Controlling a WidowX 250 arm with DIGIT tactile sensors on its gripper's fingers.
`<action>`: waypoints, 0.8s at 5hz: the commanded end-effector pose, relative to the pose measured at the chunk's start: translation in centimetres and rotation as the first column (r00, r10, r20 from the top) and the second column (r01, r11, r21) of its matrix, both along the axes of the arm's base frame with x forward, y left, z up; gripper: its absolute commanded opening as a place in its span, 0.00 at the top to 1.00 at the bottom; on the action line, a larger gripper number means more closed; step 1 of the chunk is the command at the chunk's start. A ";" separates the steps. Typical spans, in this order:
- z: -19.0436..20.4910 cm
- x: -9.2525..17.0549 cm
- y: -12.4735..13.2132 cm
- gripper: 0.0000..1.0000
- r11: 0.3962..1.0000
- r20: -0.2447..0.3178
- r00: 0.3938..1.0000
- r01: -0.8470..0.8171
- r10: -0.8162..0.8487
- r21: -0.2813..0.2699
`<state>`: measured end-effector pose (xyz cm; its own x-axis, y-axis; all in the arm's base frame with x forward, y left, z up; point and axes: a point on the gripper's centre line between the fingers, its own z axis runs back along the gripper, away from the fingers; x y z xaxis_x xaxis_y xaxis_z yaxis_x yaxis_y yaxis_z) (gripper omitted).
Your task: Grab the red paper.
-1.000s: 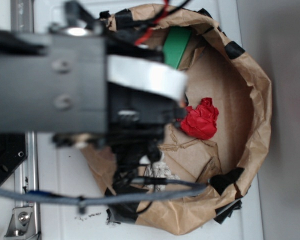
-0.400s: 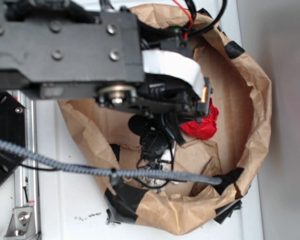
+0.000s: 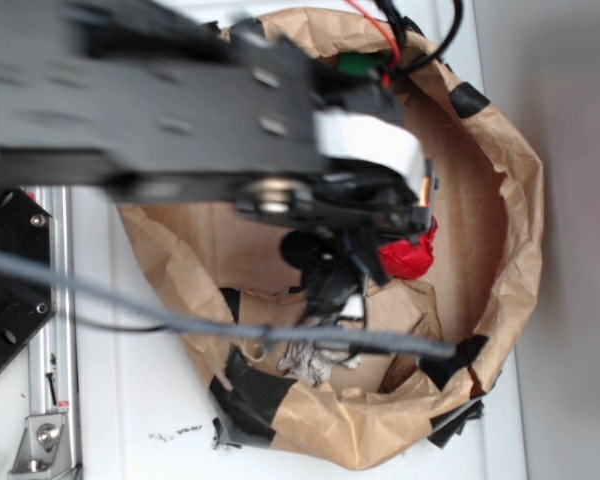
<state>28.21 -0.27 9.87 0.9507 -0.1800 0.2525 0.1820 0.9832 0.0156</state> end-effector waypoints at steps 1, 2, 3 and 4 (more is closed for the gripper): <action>-3.9 3.8 -0.1 0.00 0.993 -0.016 0.995 -0.098 0.097 -0.067; -5.1 4.4 -0.7 0.00 0.994 -0.021 0.996 -0.093 0.091 -0.064; -5.5 4.8 -2.3 0.00 0.996 0.002 1.000 -0.020 0.020 -0.088; -3.9 3.9 -3.9 0.00 0.989 0.041 0.994 0.109 -0.106 -0.098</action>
<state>31.42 -2.49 3.37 0.9467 -0.2184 0.2369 0.2458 0.9649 -0.0928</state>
